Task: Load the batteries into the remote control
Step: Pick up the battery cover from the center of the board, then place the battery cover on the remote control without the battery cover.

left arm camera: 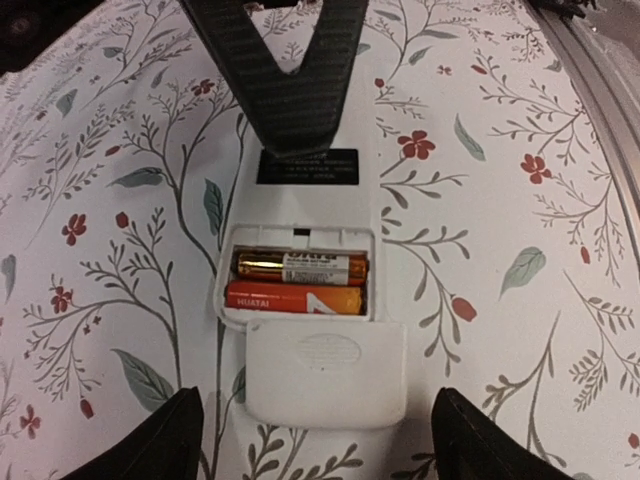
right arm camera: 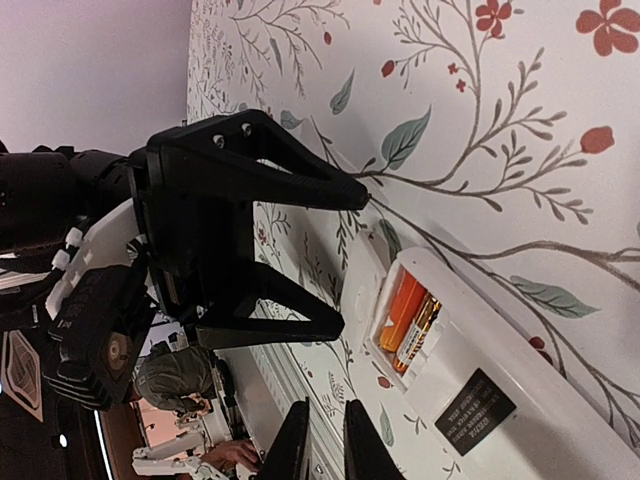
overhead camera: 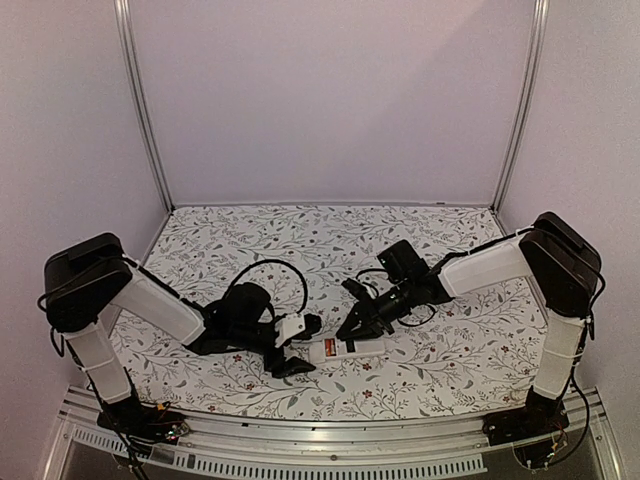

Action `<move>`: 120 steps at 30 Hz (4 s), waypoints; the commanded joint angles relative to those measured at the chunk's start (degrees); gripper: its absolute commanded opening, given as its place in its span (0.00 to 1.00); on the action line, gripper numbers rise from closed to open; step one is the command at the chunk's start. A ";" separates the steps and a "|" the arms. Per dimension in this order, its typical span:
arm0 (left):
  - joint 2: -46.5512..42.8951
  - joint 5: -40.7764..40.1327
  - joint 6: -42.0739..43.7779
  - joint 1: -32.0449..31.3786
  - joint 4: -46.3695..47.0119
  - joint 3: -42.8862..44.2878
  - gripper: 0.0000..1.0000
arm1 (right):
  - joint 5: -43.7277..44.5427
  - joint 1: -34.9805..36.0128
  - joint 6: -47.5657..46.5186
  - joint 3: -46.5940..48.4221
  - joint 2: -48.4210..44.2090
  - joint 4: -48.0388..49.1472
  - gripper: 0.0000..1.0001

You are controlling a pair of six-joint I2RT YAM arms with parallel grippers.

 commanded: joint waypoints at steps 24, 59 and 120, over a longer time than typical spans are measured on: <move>-0.40 2.72 7.21 1.93 -18.89 10.16 0.47 | -1.32 -0.58 -0.68 -0.78 -1.50 0.47 0.12; 8.19 4.85 7.73 1.46 -35.55 25.28 0.51 | -0.26 -0.55 5.84 -2.50 2.33 7.95 0.08; 9.13 -7.21 1.83 -4.74 -42.62 30.77 0.54 | 1.45 0.16 6.37 -2.26 3.93 8.17 0.09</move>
